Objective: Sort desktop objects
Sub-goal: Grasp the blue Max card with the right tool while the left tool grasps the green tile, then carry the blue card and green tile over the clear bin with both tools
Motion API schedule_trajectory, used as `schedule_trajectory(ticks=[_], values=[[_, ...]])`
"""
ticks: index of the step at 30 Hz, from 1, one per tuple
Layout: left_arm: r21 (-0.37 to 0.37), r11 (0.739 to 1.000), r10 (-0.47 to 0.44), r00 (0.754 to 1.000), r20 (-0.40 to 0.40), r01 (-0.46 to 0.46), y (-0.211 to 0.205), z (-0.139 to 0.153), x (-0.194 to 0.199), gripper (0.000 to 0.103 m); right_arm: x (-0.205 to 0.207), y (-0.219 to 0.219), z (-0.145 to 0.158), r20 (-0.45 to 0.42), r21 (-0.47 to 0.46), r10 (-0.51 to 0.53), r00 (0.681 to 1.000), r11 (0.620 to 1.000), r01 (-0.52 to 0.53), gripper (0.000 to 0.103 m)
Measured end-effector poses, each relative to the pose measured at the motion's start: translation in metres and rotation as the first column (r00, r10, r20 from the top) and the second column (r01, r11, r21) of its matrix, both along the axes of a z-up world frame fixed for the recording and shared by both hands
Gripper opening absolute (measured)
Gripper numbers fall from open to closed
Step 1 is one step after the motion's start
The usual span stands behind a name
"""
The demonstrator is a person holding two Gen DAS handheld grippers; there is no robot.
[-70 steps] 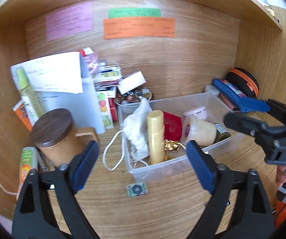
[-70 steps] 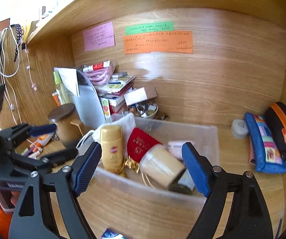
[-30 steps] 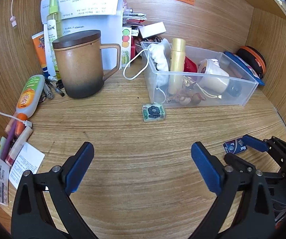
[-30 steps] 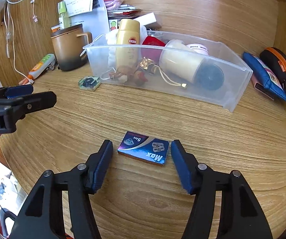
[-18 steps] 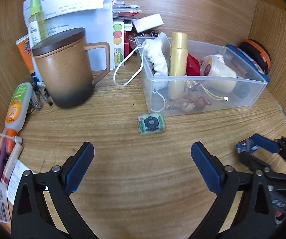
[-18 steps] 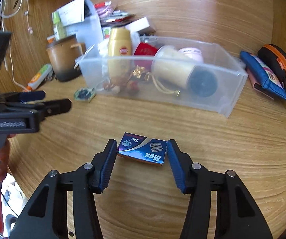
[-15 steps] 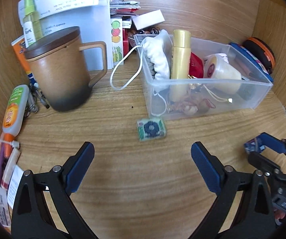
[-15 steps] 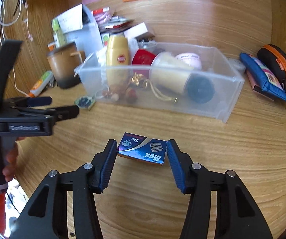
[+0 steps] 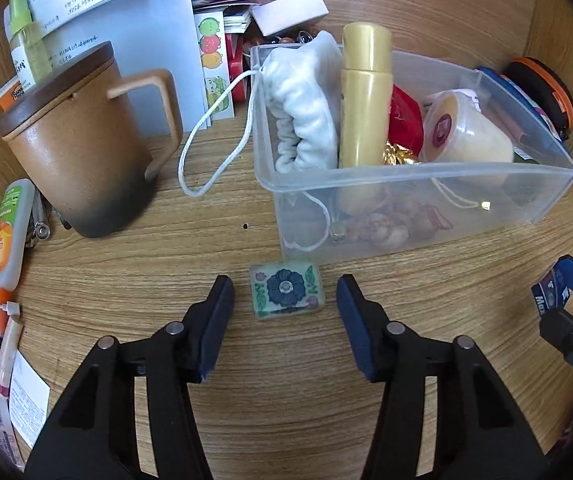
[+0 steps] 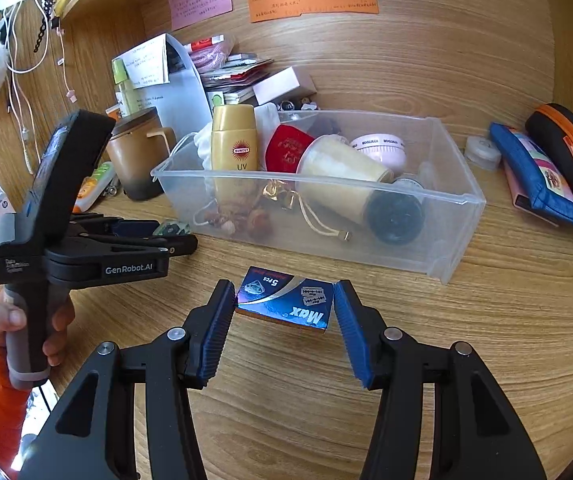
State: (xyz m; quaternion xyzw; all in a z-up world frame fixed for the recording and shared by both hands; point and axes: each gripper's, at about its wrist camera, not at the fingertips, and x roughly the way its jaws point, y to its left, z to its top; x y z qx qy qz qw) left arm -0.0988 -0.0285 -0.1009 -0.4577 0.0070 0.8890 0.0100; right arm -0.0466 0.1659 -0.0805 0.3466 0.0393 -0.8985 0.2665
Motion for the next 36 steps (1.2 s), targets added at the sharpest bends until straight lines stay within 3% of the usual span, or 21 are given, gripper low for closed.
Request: schedule_trajectory(ticks=[1, 3, 13, 22, 36], values=[[-0.004, 1.000, 0.000, 1.000, -0.003, 0.000, 0.000, 0.000, -0.001, 0.047, 0.000, 0.001, 0.000, 0.000, -0.003, -0.001, 1.000, 1.000, 0.001, 0.048], [-0.007, 1.000, 0.002, 1.000, -0.007, -0.002, 0.001, 0.001, 0.000, 0.033, -0.002, 0.002, 0.001, 0.001, -0.007, -0.002, 1.000, 1.000, 0.002, 0.048], [-0.021, 1.000, -0.011, 0.998, -0.057, 0.010, 0.005, 0.011, 0.023, 0.033, -0.002, 0.004, 0.011, -0.024, -0.006, -0.013, 1.000, 1.000, 0.012, 0.048], [0.007, 0.998, -0.055, 0.984, -0.169, 0.057, 0.014, 0.057, 0.050, 0.033, -0.008, 0.005, 0.028, -0.064, -0.015, -0.023, 0.998, 1.000, 0.022, 0.048], [-0.014, 0.992, -0.127, 0.961, -0.244, 0.128, 0.023, 0.107, 0.029, 0.033, -0.033, 0.004, 0.068, -0.161, 0.002, -0.050, 0.986, 0.999, 0.051, 0.048]])
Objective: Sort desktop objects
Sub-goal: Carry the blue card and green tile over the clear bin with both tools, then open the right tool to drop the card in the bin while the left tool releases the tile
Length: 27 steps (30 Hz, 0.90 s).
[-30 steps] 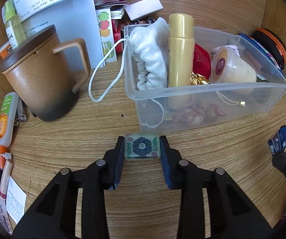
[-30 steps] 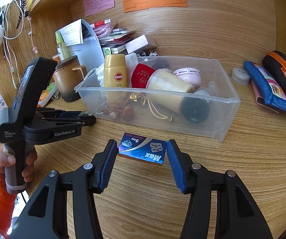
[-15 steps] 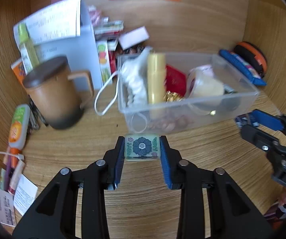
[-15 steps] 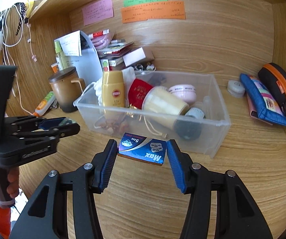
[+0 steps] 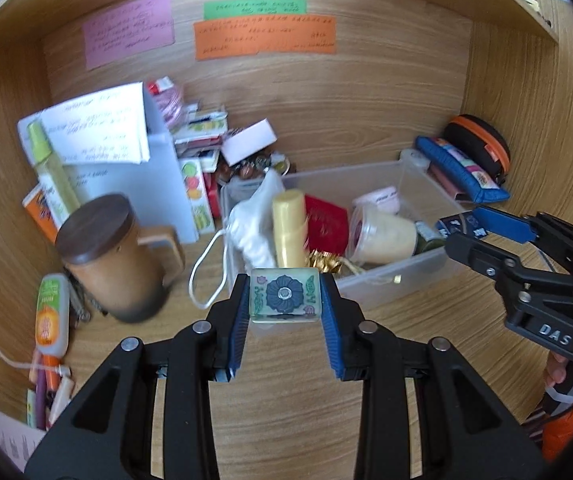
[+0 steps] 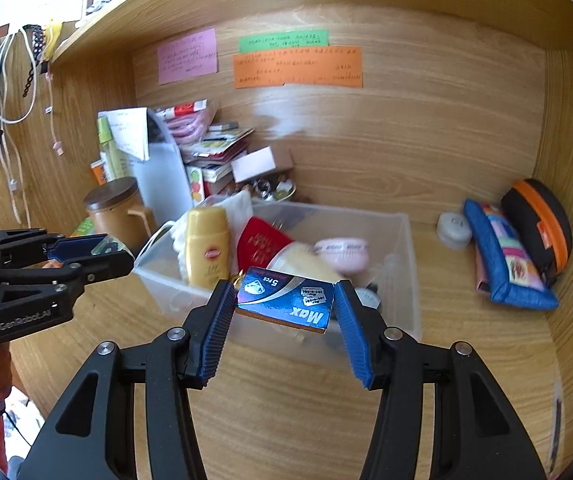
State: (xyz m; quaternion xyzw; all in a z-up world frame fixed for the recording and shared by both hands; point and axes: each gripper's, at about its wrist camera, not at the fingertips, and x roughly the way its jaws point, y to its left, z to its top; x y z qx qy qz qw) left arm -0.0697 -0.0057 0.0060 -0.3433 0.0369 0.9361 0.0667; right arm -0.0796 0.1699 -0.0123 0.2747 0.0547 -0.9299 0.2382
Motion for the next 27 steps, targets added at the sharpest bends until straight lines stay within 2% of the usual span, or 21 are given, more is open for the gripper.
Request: schedule_trajectory(ticks=[7, 14, 27], values=[[0.035, 0.998, -0.050, 0.999, 0.020, 0.049, 0.009, 0.002, -0.030, 0.033, -0.025, -0.001, 0.005, -0.007, 0.023, -0.012, 1.000, 1.000, 0.013, 0.048], [0.053, 0.995, -0.087, 0.994, 0.072, 0.083, 0.022, -0.013, -0.059, 0.033, -0.049, 0.000, -0.012, 0.047, 0.052, -0.013, 0.999, 0.999, 0.010, 0.048], [0.061, 0.990, -0.132, 0.981, 0.141, 0.124, 0.039, -0.038, -0.079, 0.033, -0.062, 0.000, -0.032, 0.109, 0.086, 0.003, 0.994, 0.996, -0.012, 0.048]])
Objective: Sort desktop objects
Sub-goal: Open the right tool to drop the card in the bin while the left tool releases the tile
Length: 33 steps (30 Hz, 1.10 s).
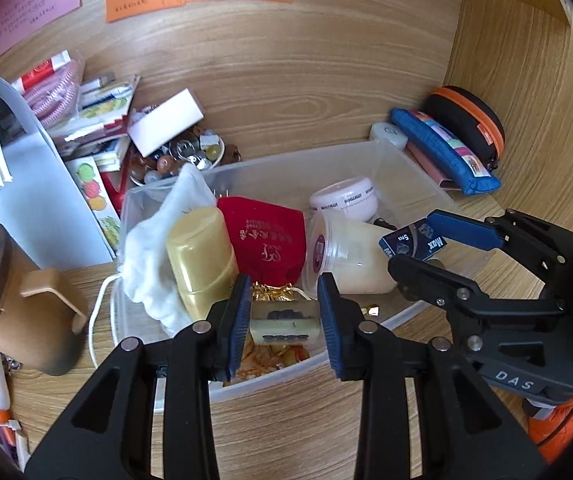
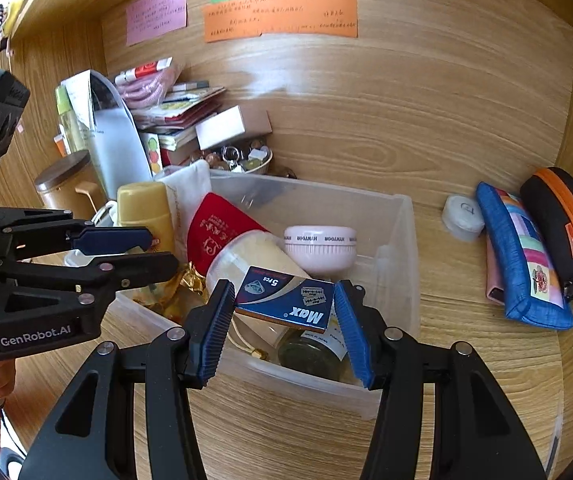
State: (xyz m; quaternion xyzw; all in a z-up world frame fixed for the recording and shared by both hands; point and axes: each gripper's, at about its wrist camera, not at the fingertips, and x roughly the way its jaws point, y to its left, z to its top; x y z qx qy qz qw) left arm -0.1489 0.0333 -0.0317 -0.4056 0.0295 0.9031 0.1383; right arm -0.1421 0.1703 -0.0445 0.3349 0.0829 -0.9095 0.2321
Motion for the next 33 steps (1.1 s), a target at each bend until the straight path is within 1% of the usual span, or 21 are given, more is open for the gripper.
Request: schedule_trajectory(ticks=[4, 12, 14, 15, 16, 20, 25, 30, 32, 33], values=[[-0.002, 1.000, -0.003, 1.000, 0.015, 0.003, 0.003, -0.005, -0.004, 0.033, -0.002, 0.001, -0.005, 0.010, 0.006, 0.000, 1.000, 1.000, 0.000, 0.049], [-0.005, 1.000, -0.005, 0.999, 0.039, 0.005, 0.009, -0.014, -0.008, 0.033, -0.004, 0.005, -0.007, 0.017, -0.026, 0.005, 1.000, 1.000, -0.005, 0.049], [0.003, 1.000, -0.003, 0.999, 0.046, 0.003, 0.009, -0.014, -0.009, 0.033, -0.006, 0.006, -0.007, 0.018, -0.028, -0.003, 1.000, 1.000, 0.004, 0.054], [0.007, 1.000, -0.002, 0.999, 0.047, 0.002, 0.009, -0.014, -0.009, 0.033, -0.007, 0.007, -0.008, 0.015, -0.025, -0.011, 1.000, 1.000, 0.012, 0.059], [0.009, 1.000, -0.002, 0.999, 0.049, 0.002, 0.009, -0.014, -0.009, 0.033, -0.007, 0.008, -0.008, 0.012, -0.023, -0.019, 1.000, 1.000, 0.019, 0.062], [0.017, 1.000, 0.002, 0.998, 0.056, -0.003, 0.008, -0.014, -0.010, 0.033, -0.007, 0.009, -0.008, 0.006, -0.023, -0.014, 1.000, 1.000, 0.014, 0.062], [0.024, 1.000, 0.005, 0.999, 0.053, -0.006, 0.007, -0.012, -0.007, 0.033, -0.006, 0.010, -0.008, 0.005, -0.022, -0.017, 1.000, 1.000, 0.017, 0.065], [0.029, 0.999, 0.012, 1.000, 0.028, -0.013, 0.004, -0.004, -0.002, 0.042, -0.001, 0.008, -0.004, -0.018, -0.017, -0.011, 1.000, 1.000, 0.011, 0.065], [0.034, 0.999, 0.017, 1.000, 0.013, -0.017, 0.003, 0.001, 0.002, 0.046, 0.002, 0.006, -0.001, -0.033, -0.009, -0.012, 0.999, 1.000, 0.012, 0.067], [0.040, 0.999, 0.018, 1.000, 0.004, -0.018, 0.001, 0.004, 0.004, 0.050, 0.004, 0.006, 0.001, -0.042, -0.005, -0.014, 0.999, 1.000, 0.014, 0.071]])
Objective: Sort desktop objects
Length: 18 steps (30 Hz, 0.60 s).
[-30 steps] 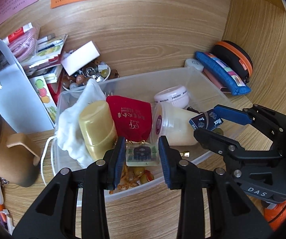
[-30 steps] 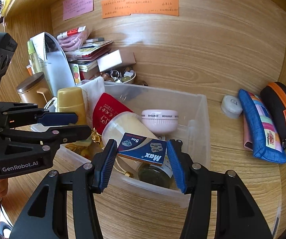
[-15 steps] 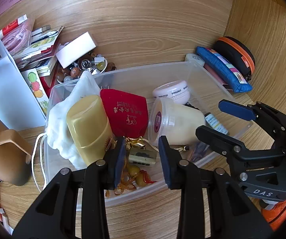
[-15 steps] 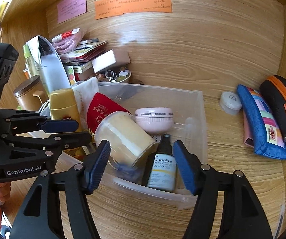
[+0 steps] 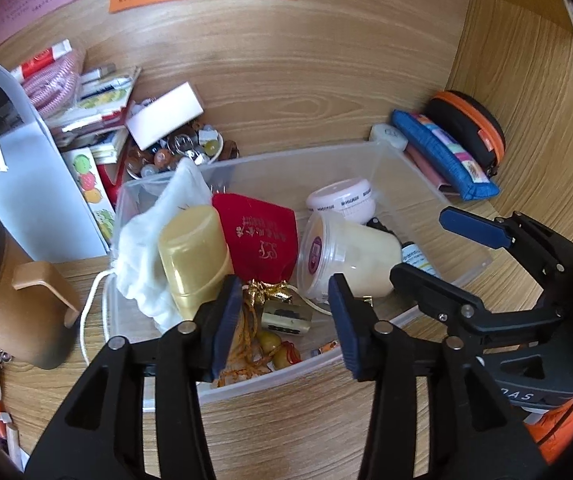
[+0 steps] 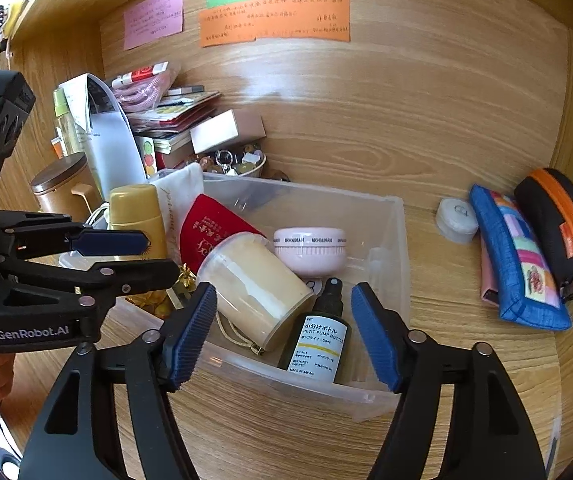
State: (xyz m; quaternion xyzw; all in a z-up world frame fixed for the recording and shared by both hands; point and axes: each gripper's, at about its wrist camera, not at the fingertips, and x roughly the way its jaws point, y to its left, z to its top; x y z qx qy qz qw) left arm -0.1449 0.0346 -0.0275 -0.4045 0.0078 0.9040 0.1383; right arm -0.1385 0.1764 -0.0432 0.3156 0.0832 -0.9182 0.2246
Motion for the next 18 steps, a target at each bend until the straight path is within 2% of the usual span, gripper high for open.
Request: schedule_trajectory(ticks=[4, 6, 9, 14, 16, 18], values=[[-0.013, 0.999, 0.035, 0.997, -0.066, -0.036, -0.004, 0.011, 0.011, 0.067, 0.007, 0.000, 0.009, -0.037, 0.000, -0.011, 0.999, 1.000, 0.011, 0.080], [-0.013, 0.998, 0.059, 0.993, -0.099, -0.061, -0.008, 0.017, 0.017, 0.080, 0.012, 0.003, 0.016, -0.060, -0.007, -0.026, 0.998, 1.000, 0.026, 0.084], [-0.015, 0.994, 0.102, 0.984, -0.149, -0.105, -0.016, 0.024, 0.027, 0.092, 0.018, 0.007, 0.024, -0.075, -0.027, -0.038, 0.996, 0.999, 0.036, 0.085], [-0.062, 0.975, 0.191, 0.951, -0.243, -0.212, -0.028, 0.032, 0.045, 0.098, 0.029, 0.016, 0.036, -0.075, -0.092, -0.064, 0.995, 0.994, 0.057, 0.093], [-0.057, 0.967, 0.227, 0.938, -0.262, -0.250, -0.035, 0.033, 0.052, 0.099, 0.035, 0.021, 0.039, -0.076, -0.124, -0.082, 0.994, 0.990, 0.072, 0.099], [-0.045, 0.959, 0.256, 0.926, -0.279, -0.279, -0.039, 0.034, 0.061, 0.100, 0.042, 0.025, 0.042, -0.085, -0.148, -0.116, 0.990, 0.984, 0.103, 0.102]])
